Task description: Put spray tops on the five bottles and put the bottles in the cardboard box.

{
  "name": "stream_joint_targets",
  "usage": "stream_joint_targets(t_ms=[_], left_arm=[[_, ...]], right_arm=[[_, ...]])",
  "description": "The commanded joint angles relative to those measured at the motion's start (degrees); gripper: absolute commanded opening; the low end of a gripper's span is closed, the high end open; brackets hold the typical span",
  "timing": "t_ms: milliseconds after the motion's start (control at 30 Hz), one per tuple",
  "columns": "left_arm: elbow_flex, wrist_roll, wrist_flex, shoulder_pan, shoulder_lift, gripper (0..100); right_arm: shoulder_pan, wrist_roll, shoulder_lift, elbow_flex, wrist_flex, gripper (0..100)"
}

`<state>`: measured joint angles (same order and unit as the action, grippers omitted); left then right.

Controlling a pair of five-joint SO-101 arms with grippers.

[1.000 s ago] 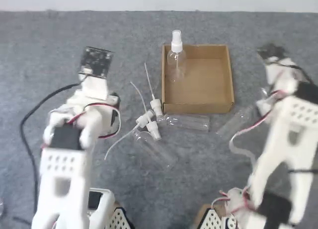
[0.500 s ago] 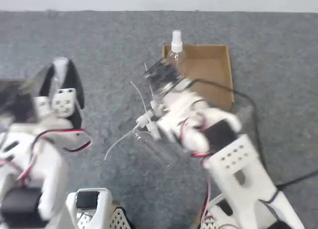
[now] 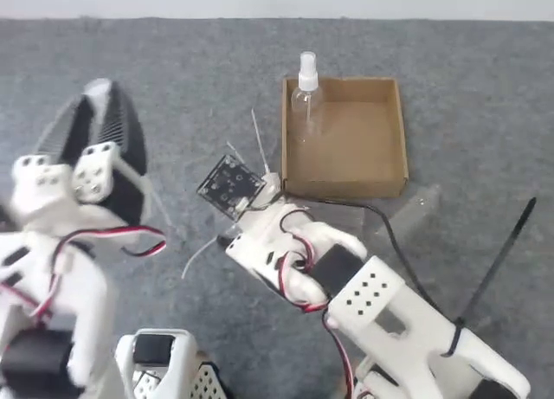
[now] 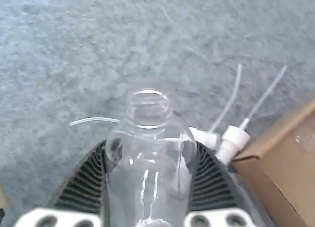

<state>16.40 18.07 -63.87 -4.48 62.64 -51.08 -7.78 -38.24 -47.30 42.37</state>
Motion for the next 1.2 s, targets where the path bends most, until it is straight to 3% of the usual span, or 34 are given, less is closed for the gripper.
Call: stream_joint_targets(t_ms=[0,300,533,733,1167], left_arm=[[3.8,0.8,4.8,2.5,-0.4,1],[5.7,0.9,7.0,2.6,-0.4,1],[15.4,0.9,17.4,2.5,-0.4,1],[17.9,1.0,21.2,2.7,-0.5,1],[18.2,1.0,10.5,8.4,-0.1,1]], right_arm=[[-1.2,0.9,-2.5,-0.2,-1.6,0.7],[-1.5,5.5,-2.6,-9.8,-17.8,0.6],[-1.5,5.7,-3.9,-10.9,-18.9,0.6],[-4.6,5.4,-9.4,-14.0,-18.9,0.6],[-4.4,5.6,-10.2,-14.2,-18.3,0.6]])
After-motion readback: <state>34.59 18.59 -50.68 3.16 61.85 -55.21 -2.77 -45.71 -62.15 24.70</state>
